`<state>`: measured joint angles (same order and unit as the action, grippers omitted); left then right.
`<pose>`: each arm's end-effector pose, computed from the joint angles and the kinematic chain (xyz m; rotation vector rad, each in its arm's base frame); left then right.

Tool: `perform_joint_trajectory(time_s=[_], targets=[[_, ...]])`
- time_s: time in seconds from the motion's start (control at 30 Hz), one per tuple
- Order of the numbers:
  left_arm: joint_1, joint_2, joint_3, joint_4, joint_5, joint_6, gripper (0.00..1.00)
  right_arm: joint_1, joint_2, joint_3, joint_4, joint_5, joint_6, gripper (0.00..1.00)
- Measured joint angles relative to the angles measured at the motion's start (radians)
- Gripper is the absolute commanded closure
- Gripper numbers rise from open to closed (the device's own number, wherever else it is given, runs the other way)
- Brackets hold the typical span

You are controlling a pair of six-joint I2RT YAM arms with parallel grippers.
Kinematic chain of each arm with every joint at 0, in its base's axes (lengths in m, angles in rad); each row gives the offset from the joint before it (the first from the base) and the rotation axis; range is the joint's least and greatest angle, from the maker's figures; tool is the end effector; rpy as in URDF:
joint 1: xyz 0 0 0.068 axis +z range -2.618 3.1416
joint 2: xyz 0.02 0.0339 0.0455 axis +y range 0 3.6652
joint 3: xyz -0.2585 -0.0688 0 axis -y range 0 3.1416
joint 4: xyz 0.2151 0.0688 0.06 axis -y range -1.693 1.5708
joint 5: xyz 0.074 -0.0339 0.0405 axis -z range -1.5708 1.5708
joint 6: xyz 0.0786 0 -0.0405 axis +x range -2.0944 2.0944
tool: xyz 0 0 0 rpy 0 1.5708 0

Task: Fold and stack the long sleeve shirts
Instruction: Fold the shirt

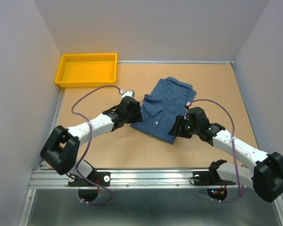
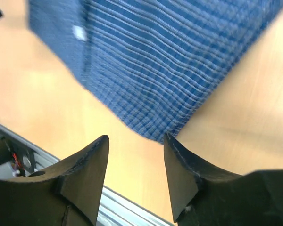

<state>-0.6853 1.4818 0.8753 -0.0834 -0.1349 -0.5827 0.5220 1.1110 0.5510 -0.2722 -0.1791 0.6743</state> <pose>0.2584 -0.1976 0.2010 0.0449 2.3066 -0.5183 0.1848 0.1225 0.1698 0.1047 2.5281 0.7388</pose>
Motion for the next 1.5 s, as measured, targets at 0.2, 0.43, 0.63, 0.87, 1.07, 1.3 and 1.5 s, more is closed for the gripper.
perform_joint_trajectory(time_s=[0.2,0.43,0.63,0.87,1.07,1.3,1.5], targets=[[-0.001,-0.138,-0.09,0.079,0.004,-0.083,0.32,0.024,0.066,0.283,-0.07,0.037,-0.238,0.43],[0.0,-0.053,-0.092,0.123,-0.001,-0.196,0.36,0.137,0.352,0.608,-0.072,0.086,-0.55,0.42],[0.039,0.071,-0.092,0.128,0.011,-0.266,0.39,0.215,0.552,0.766,-0.096,0.171,-0.784,0.43],[0.055,0.092,-0.098,0.149,0.032,-0.287,0.39,0.239,0.694,0.807,-0.098,0.261,-0.9,0.43],[0.056,0.092,-0.119,0.182,0.042,-0.299,0.4,0.26,0.75,0.809,-0.106,0.302,-0.937,0.44],[0.059,0.092,-0.13,0.207,0.049,-0.307,0.4,0.281,0.797,0.817,-0.105,0.408,-0.959,0.61],[0.06,0.092,-0.138,0.223,0.053,-0.31,0.4,0.285,0.807,0.817,-0.102,0.523,-0.969,0.92]])
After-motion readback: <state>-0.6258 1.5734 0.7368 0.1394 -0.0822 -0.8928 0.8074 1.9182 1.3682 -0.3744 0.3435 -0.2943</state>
